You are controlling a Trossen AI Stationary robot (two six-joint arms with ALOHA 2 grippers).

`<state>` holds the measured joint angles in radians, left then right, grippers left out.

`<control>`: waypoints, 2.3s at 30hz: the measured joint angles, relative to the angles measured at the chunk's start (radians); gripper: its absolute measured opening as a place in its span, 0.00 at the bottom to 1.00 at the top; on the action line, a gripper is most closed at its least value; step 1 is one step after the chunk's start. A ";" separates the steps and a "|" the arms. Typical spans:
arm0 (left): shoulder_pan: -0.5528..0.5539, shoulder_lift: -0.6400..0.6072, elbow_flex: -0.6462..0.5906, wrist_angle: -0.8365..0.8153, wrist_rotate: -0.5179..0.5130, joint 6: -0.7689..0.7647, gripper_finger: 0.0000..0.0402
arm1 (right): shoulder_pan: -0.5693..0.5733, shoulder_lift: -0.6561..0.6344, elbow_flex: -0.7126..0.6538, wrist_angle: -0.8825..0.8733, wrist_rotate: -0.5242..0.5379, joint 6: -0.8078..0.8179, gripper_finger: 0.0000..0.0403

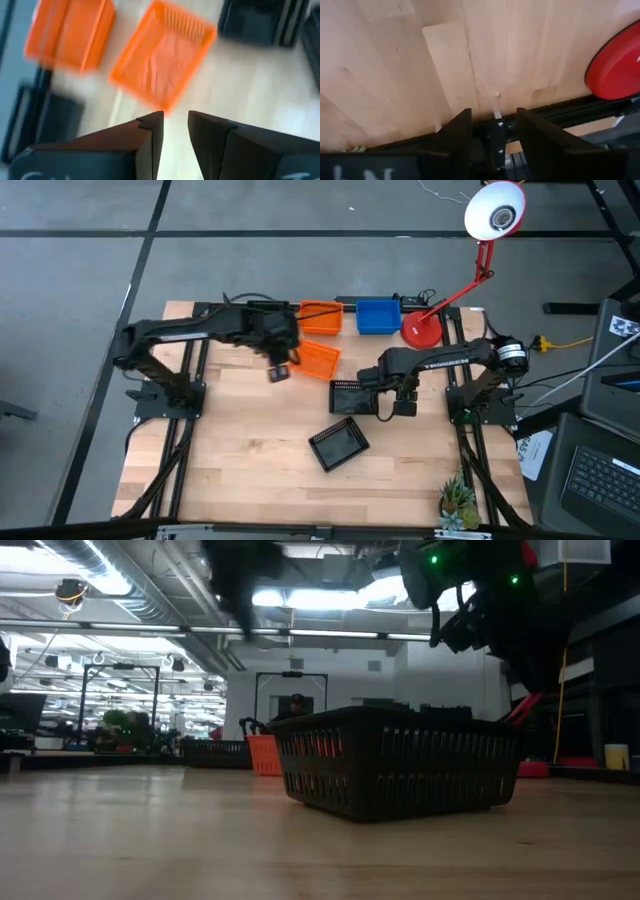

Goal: Stack baskets by color
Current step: Stack the middle black basket on top of the top black basket

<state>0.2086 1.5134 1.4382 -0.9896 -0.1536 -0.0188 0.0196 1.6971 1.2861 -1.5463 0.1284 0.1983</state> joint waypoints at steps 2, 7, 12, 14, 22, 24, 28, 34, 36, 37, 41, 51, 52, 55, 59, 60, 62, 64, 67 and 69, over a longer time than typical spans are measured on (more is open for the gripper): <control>-0.010 -0.065 -0.040 -0.069 0.000 -0.048 0.20 | 0.001 -0.025 0.000 0.017 0.001 0.003 0.38; -0.053 -0.265 -0.226 -0.040 0.002 -0.146 0.20 | 0.004 -0.076 0.000 0.169 0.007 -0.011 0.38; -0.102 -0.435 -0.449 0.158 0.002 -0.254 0.20 | 0.005 -0.089 0.000 0.394 0.001 -0.102 0.38; -0.120 -0.484 -0.526 0.241 0.003 -0.294 0.20 | 0.005 -0.089 0.000 0.422 -0.013 -0.129 0.38; -0.191 -0.519 -0.732 0.440 -0.003 -0.399 0.20 | 0.005 -0.056 0.000 0.541 -0.017 -0.113 0.38; -0.204 -0.516 -0.761 0.494 -0.009 -0.399 0.20 | 0.006 -0.032 0.000 0.602 -0.017 -0.119 0.38; -0.222 -0.502 -0.782 0.540 -0.010 -0.402 0.20 | 0.007 0.041 0.000 0.669 0.018 -0.155 0.38; -0.260 -0.503 -0.781 0.548 -0.013 -0.418 0.20 | 0.013 0.153 -0.001 0.769 0.054 -0.155 0.38; -0.269 -0.502 -0.781 0.547 -0.013 -0.418 0.20 | 0.024 0.177 0.011 0.821 0.037 -0.155 0.38; -0.272 -0.503 -0.781 0.549 -0.013 -0.418 0.20 | 0.030 0.190 0.021 0.843 0.009 -0.155 0.38; -0.283 -0.502 -0.781 0.552 -0.013 -0.418 0.20 | 0.058 0.246 0.077 0.885 -0.106 -0.157 0.38; -0.284 -0.502 -0.781 0.558 -0.014 -0.418 0.20 | 0.127 0.357 0.289 1.126 -0.155 -0.273 0.38; -0.284 -0.502 -0.781 0.559 -0.014 -0.418 0.20 | 0.130 0.359 0.323 1.157 -0.148 -0.300 0.38; -0.284 -0.502 -0.781 0.571 -0.013 -0.418 0.20 | 0.129 0.356 0.416 1.168 -0.104 -0.363 0.38; -0.284 -0.500 -0.781 0.667 -0.017 -0.418 0.20 | 0.121 0.336 0.528 0.800 -0.006 -0.376 0.38; -0.284 -0.493 -0.781 0.714 -0.022 -0.415 0.20 | 0.117 0.335 0.551 0.685 0.016 -0.348 0.38; -0.280 -0.464 -0.780 0.805 -0.022 -0.392 0.20 | 0.112 0.335 0.586 0.422 0.032 -0.274 0.38; -0.264 -0.425 -0.780 0.881 -0.004 -0.351 0.20 | 0.109 0.335 0.590 0.196 0.033 -0.181 0.38; -0.223 -0.334 -0.762 0.920 0.037 -0.327 0.20 | 0.109 0.330 0.541 -0.008 0.036 -0.051 0.38; -0.196 -0.252 -0.726 0.907 0.042 -0.318 0.20 | 0.110 0.305 0.477 -0.027 0.036 -0.016 0.38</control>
<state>0.0127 1.2619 0.7119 -0.0829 -0.1116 -0.3373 0.1295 2.0017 1.7627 -1.5737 0.1646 0.1822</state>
